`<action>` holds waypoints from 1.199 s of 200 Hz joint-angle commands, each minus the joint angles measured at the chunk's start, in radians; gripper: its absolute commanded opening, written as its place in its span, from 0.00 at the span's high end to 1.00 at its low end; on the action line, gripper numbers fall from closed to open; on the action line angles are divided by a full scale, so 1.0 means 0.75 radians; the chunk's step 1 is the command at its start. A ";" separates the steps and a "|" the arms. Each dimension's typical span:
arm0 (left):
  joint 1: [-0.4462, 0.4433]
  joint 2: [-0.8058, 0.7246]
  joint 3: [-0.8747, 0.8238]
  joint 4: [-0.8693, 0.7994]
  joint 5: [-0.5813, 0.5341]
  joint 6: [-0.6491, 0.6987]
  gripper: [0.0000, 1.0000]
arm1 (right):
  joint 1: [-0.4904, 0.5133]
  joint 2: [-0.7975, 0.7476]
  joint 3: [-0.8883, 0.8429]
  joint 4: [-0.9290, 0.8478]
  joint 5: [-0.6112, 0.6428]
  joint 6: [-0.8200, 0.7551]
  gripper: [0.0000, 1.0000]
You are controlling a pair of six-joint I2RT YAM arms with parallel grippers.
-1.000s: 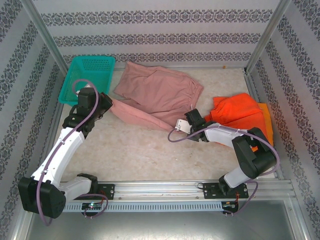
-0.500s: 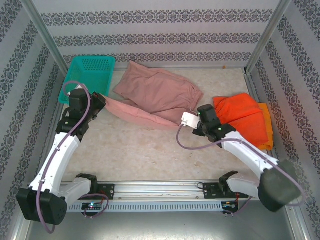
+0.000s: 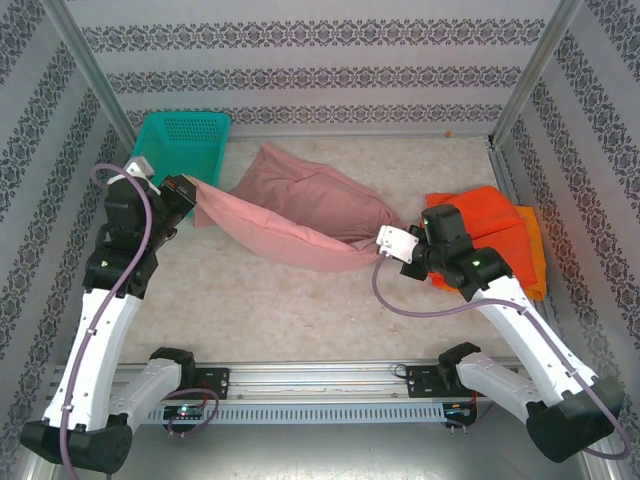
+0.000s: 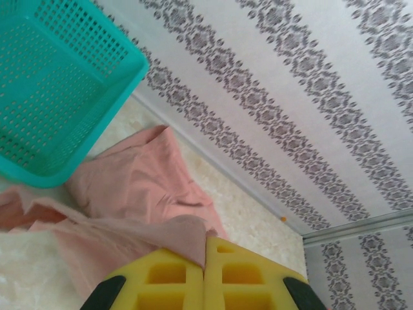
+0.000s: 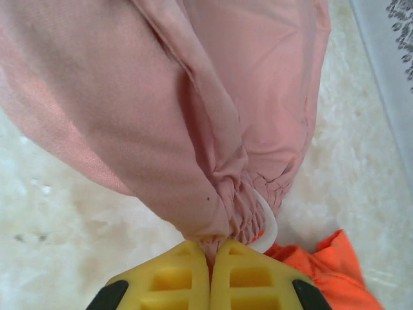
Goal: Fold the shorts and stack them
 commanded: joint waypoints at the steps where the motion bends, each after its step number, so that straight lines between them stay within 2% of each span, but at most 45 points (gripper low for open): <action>1: 0.018 0.024 0.093 -0.037 -0.017 0.047 1.00 | -0.034 0.002 0.091 -0.204 -0.166 0.109 1.00; 42: 0.017 0.212 0.213 0.029 0.042 0.062 1.00 | -0.115 0.071 0.121 -0.237 -0.208 0.203 1.00; 117: -0.019 0.688 0.444 0.202 0.095 0.091 1.00 | -0.263 0.279 0.178 -0.179 -0.282 0.347 1.00; 240: -0.058 1.372 0.997 0.203 0.142 0.107 1.00 | -0.413 0.647 0.317 -0.102 -0.228 0.442 1.00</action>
